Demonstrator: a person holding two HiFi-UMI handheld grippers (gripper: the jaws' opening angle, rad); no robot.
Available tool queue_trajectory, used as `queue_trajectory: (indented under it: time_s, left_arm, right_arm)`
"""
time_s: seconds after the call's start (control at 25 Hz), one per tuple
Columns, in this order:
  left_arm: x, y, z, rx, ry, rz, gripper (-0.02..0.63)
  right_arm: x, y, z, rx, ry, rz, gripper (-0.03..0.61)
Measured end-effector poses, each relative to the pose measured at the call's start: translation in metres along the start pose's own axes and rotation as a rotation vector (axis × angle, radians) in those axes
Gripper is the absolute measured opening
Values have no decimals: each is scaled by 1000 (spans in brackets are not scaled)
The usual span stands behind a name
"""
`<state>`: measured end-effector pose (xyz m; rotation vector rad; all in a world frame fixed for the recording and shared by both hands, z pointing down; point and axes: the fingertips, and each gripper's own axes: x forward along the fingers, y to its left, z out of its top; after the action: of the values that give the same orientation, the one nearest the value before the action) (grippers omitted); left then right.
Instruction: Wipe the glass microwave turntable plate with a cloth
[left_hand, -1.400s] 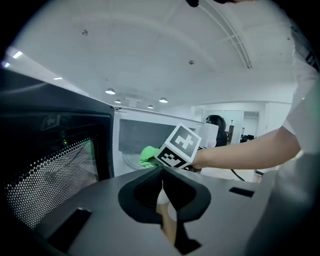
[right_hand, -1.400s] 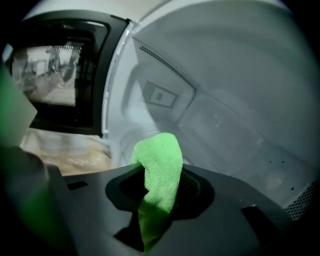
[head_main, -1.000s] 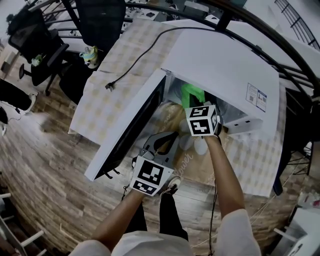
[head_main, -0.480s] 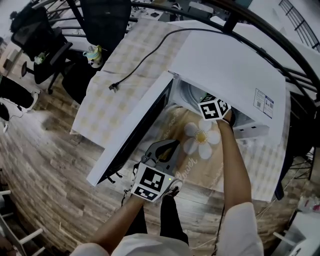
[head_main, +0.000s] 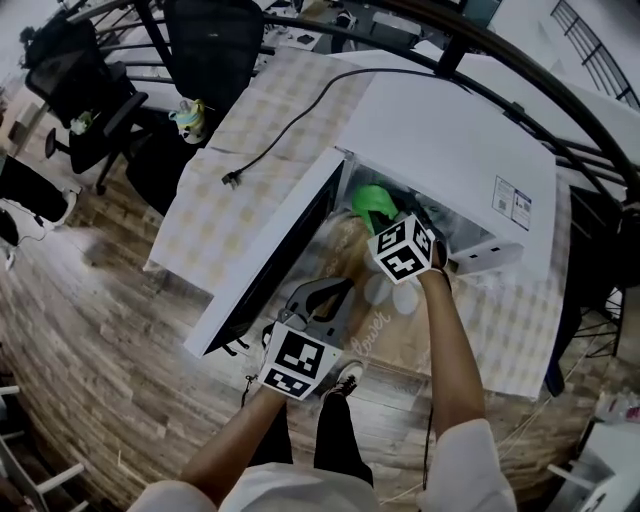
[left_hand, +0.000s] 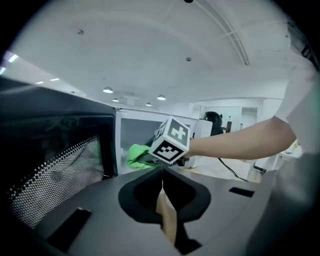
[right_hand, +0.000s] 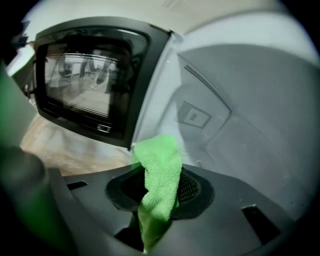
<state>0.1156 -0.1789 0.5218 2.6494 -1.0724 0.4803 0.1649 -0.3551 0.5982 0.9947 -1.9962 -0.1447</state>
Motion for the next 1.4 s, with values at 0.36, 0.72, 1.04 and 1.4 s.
queue_trajectory:
  time_s: [0.36, 0.72, 1.04, 1.4]
  left_arm:
    - [-53, -11, 52, 26, -56, 9, 18]
    - [-95, -16, 142, 83, -185, 38, 18]
    - [-121, -26, 205, 154, -271, 16, 19]
    - [-139, -35, 261, 269, -344, -40, 18]
  right_arm:
    - [-140, 35, 18, 236, -83, -24, 126]
    - [-314, -13, 56, 457, -225, -211, 126]
    - [-413, -50, 82, 464, -324, -385, 126]
    - [-453, -66, 107, 483, -392, -461, 124]
